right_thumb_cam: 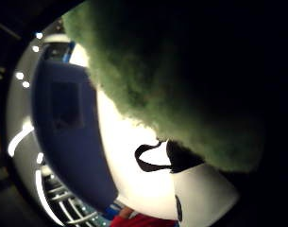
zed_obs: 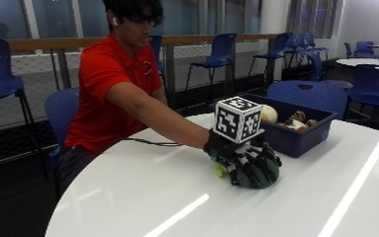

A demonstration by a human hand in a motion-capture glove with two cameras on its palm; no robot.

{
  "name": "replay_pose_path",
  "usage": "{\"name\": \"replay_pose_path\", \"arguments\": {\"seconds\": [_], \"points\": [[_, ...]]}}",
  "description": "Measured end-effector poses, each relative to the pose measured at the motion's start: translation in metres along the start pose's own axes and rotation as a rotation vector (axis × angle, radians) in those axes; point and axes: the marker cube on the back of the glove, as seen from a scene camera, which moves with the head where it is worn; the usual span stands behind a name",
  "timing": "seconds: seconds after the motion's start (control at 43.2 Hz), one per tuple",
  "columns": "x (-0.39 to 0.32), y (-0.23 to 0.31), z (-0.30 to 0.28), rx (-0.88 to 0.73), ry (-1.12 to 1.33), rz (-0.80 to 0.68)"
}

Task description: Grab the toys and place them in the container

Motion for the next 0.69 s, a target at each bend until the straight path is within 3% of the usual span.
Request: {"name": "replay_pose_path", "arguments": {"seconds": [0.51, 0.695], "points": [[-0.005, 0.005, -0.002, 0.266, 0.09, -0.036], [-0.007, 0.015, -0.012, 0.191, 0.107, -0.078]]}}
